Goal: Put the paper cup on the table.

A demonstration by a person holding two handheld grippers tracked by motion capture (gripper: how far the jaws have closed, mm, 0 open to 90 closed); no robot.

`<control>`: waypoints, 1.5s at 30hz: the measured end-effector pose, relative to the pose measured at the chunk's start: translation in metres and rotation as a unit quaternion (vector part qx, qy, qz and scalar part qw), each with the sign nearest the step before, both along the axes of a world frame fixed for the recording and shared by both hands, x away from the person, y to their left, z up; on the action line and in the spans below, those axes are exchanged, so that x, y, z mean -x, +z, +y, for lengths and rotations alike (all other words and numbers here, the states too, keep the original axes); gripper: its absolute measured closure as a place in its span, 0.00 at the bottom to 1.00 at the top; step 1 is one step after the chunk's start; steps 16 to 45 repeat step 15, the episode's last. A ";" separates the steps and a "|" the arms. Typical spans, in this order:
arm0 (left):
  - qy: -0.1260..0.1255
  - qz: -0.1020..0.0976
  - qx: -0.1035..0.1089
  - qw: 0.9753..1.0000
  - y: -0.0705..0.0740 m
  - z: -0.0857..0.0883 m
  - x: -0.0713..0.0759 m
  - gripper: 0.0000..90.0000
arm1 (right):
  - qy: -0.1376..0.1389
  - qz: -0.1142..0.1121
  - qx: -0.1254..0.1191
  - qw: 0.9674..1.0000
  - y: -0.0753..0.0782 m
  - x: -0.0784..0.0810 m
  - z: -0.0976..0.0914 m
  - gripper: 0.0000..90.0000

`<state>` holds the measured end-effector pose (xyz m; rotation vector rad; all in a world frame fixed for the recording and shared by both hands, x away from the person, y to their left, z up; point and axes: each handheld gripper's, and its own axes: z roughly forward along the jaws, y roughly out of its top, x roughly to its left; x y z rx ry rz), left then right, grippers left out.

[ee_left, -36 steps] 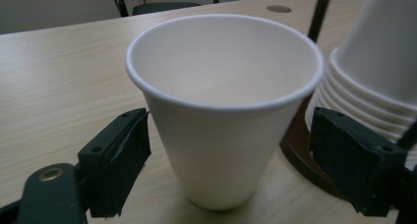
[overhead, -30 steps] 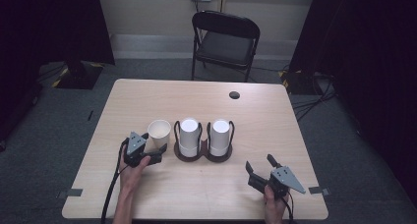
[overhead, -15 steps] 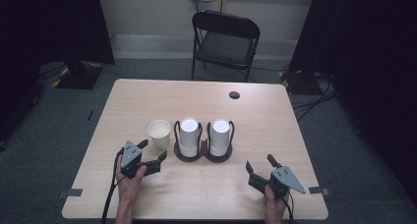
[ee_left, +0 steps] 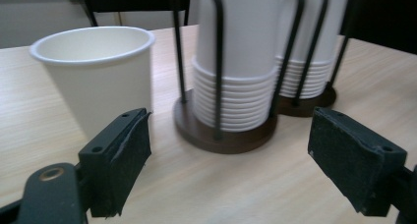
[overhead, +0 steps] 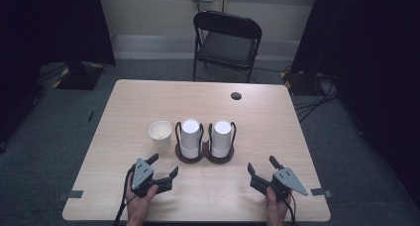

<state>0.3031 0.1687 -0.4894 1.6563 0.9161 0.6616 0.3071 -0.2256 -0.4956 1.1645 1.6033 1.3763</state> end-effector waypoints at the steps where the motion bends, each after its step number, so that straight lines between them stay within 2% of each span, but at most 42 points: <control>1: -0.006 0.001 0.001 1.000 -0.001 -0.004 0.001 0.17 | 0.000 0.000 0.000 1.000 0.000 0.000 0.000 0.17; 2: -0.015 0.004 0.004 1.000 -0.002 -0.007 0.002 0.17 | 0.001 0.001 0.000 1.000 0.000 0.000 0.000 0.17; 5: -0.017 0.007 0.010 1.000 -0.006 -0.015 0.003 0.17 | 0.002 0.005 -0.001 1.000 0.000 -0.001 0.000 0.17; 6: -0.017 0.005 0.010 1.000 -0.006 -0.017 0.003 0.17 | 0.004 0.005 0.000 1.000 0.000 -0.001 0.000 0.17; 7: -0.005 -0.009 0.003 1.000 -0.006 -0.019 0.005 0.17 | 0.006 0.008 0.001 1.000 0.000 -0.001 0.000 0.17; 9: -0.004 -0.012 0.001 1.000 -0.006 -0.020 0.005 0.17 | 0.005 0.009 0.002 1.000 0.000 -0.002 0.000 0.16; 12: -0.007 -0.018 0.006 1.000 -0.007 -0.019 0.006 0.17 | 0.003 0.036 0.014 0.999 0.001 -0.007 0.003 0.15; 13: -0.007 -0.018 0.006 1.000 -0.007 -0.019 0.006 0.17 | 0.003 0.036 0.014 0.999 0.001 -0.007 0.003 0.15; 14: -0.007 -0.024 0.010 1.000 -0.007 -0.018 0.007 0.17 | 0.002 0.061 0.026 0.998 0.002 -0.012 0.005 0.15; 45: -0.006 -0.027 0.011 1.000 -0.007 -0.018 0.008 0.17 | 0.002 0.061 0.026 0.998 0.002 -0.012 0.005 0.15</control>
